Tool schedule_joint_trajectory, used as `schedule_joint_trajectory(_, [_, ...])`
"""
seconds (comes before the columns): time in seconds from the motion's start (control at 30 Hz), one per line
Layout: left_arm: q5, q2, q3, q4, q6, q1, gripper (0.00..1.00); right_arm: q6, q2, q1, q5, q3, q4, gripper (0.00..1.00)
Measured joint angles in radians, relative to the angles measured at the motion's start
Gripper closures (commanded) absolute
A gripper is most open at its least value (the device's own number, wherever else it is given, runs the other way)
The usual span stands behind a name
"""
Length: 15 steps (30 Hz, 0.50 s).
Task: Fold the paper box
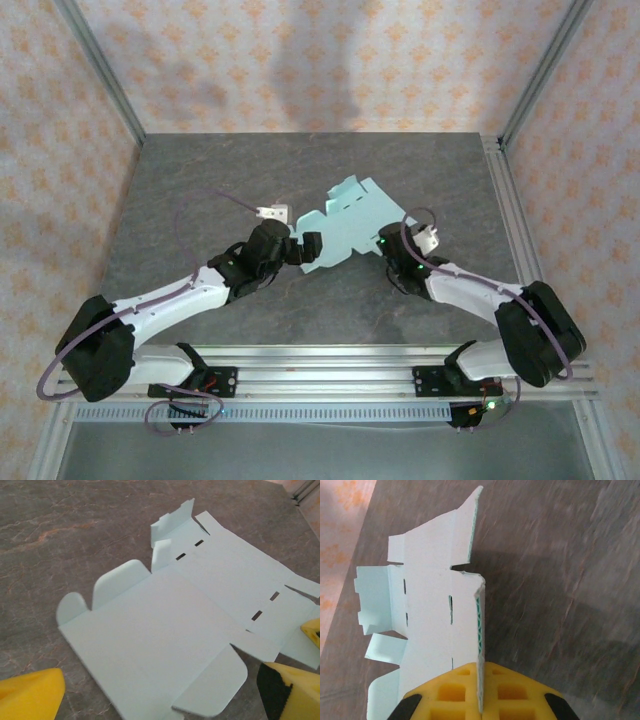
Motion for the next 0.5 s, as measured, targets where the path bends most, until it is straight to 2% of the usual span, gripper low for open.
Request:
schedule_joint_trajectory(0.03, [-0.003,0.000,0.000,-0.006,-0.004,0.000,0.00,0.017,0.002,0.031,0.022,0.000,0.001,0.92])
schedule_joint_trajectory(0.17, [0.000,0.000,0.000,-0.018,-0.023,0.000,0.00,0.020,0.018,0.098,0.063,0.008,0.008,0.44])
schedule_joint_trajectory(0.2, [0.003,0.000,0.000,-0.018,-0.027,0.000,0.00,0.011,0.019,0.103,0.069,0.008,0.008,0.36])
schedule_joint_trajectory(0.27, [0.018,0.000,0.000,-0.018,-0.044,0.000,0.00,-0.033,0.011,0.108,0.086,0.008,0.008,0.29])
schedule_joint_trajectory(0.4, [0.039,0.025,0.008,-0.014,-0.098,0.000,0.00,-0.174,-0.074,0.103,0.117,-0.016,0.023,0.28])
schedule_joint_trajectory(0.5, [0.069,0.082,0.025,-0.002,-0.155,0.000,0.01,-0.331,-0.159,0.039,0.064,-0.036,0.045,0.28])
